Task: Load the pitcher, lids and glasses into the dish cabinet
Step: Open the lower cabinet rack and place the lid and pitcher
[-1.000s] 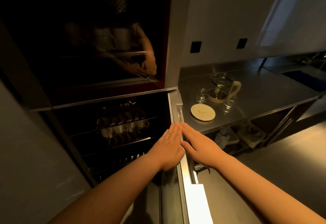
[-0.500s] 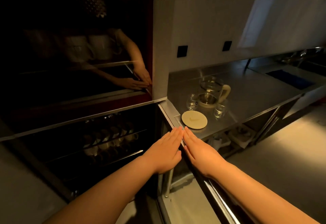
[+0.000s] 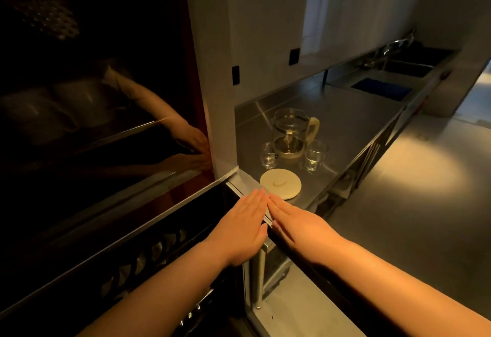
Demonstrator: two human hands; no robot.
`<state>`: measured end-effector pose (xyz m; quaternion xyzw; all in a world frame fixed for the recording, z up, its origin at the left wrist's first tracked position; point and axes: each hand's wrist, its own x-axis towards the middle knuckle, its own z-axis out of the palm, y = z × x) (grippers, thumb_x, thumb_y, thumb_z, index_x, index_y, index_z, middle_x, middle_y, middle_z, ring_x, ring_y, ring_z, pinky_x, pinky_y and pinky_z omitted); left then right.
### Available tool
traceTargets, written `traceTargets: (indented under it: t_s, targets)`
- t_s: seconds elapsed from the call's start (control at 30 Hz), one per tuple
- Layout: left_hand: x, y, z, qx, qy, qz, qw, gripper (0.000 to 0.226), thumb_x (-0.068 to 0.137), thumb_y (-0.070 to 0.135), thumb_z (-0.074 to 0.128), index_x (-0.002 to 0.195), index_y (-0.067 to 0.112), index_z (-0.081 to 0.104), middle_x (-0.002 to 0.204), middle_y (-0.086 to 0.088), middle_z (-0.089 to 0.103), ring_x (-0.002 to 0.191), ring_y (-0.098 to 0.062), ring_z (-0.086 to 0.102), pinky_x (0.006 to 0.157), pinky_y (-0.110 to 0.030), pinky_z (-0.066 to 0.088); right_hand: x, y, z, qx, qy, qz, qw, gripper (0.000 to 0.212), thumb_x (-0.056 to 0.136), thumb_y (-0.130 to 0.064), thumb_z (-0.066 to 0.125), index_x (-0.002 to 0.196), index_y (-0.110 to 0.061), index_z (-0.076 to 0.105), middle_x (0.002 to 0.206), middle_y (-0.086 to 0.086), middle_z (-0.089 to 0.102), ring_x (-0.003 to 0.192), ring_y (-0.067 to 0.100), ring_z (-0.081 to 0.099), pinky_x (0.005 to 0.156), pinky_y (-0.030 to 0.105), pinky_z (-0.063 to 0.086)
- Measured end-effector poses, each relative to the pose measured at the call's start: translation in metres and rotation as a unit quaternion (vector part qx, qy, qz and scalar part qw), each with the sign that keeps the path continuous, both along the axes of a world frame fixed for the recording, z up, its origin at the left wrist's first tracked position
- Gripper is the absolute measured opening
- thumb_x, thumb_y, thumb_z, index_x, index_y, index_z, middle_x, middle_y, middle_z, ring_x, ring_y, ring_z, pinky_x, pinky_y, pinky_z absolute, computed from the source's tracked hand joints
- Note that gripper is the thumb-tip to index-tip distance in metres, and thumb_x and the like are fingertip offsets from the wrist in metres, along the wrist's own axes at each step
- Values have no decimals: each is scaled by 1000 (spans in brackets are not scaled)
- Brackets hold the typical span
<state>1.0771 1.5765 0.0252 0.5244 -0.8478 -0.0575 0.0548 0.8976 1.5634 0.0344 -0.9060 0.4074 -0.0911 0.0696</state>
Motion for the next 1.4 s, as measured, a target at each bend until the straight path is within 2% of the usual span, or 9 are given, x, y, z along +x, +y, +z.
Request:
traceTargets:
  t_s: [0.13, 0.37, 0.43, 0.53, 0.67, 0.87, 1.07, 1.23, 1.4]
  targets:
    - [1, -20, 1, -5, -14, -20, 1000, 58, 100, 37, 15, 147, 16, -10, 158, -3, -11, 142, -8, -14, 107, -23, -16, -1, -1, 0, 12, -11, -17, 1000, 56, 100, -40, 22, 150, -24, 2, 157, -9, 2, 141, 2, 4, 108, 16, 7]
    - [-15, -81, 3, 48, -2, -35, 998, 56, 100, 37, 12, 149, 13, -1, 159, -4, -2, 144, -12, -8, 111, -24, -11, -11, -48, 0, 6, -27, -59, 998, 55, 100, -41, 22, 150, -24, 6, 157, -6, 10, 142, 7, 12, 114, 28, 21]
    - [-22, -103, 2, 66, -7, -40, 997, 56, 101, 38, 11, 149, 13, -2, 159, -4, -3, 144, -13, -9, 110, -25, -11, -19, -73, -3, 2, -13, -69, 998, 55, 101, -40, 23, 150, -22, 8, 157, -3, 10, 143, 10, 13, 114, 28, 21]
    - [-38, -139, 0, 86, -12, -38, 995, 57, 101, 39, 12, 149, 12, -3, 159, -4, -3, 144, -13, -8, 110, -25, -9, -35, -116, -8, -1, -2, -83, 997, 54, 101, -38, 23, 150, -19, 9, 158, -1, 7, 143, 9, 8, 110, 20, 10]
    - [-64, -186, -5, 105, -19, -33, 994, 61, 100, 40, 21, 149, 12, -2, 159, -6, -2, 144, -16, -6, 108, -25, -7, -58, -172, -13, 3, -1, -111, 994, 54, 101, -38, 22, 149, -17, 10, 157, -1, 7, 143, 9, 7, 105, 17, 5]
    - [-97, -253, -39, 165, -87, -1, 982, 74, 97, 33, 40, 149, 8, -7, 158, -10, -9, 144, -23, -10, 118, -35, 1, -83, -254, -27, 11, -7, -125, 992, 55, 100, -36, 29, 149, -15, 14, 157, 3, 13, 143, 13, 12, 110, 22, 10]
    - [-112, -292, -75, 137, -41, 20, 990, 65, 94, 22, 48, 149, 12, 15, 155, -7, 21, 140, -22, 23, 114, -32, 23, -96, -320, -34, 19, -22, -140, 990, 58, 97, -25, 41, 148, -11, 18, 155, 8, 18, 142, 20, 19, 111, 26, 16]
    - [-109, -311, -108, 118, -73, 9, 990, 64, 93, 21, 48, 148, 15, 17, 154, -6, 20, 138, -23, 25, 111, -35, 29, -98, -361, -42, 21, -21, -158, 987, 60, 96, -25, 42, 149, -11, 17, 156, 10, 15, 143, 22, 15, 113, 31, 16]
    - [-105, -320, -135, 170, -74, 22, 982, 55, 92, 18, 46, 143, 15, 26, 147, -8, 28, 132, -24, 30, 105, -37, 34, -89, -389, -52, 3, -7, -157, 988, 65, 93, -21, 50, 148, -11, 17, 157, 11, 7, 144, 23, 6, 111, 29, 5]
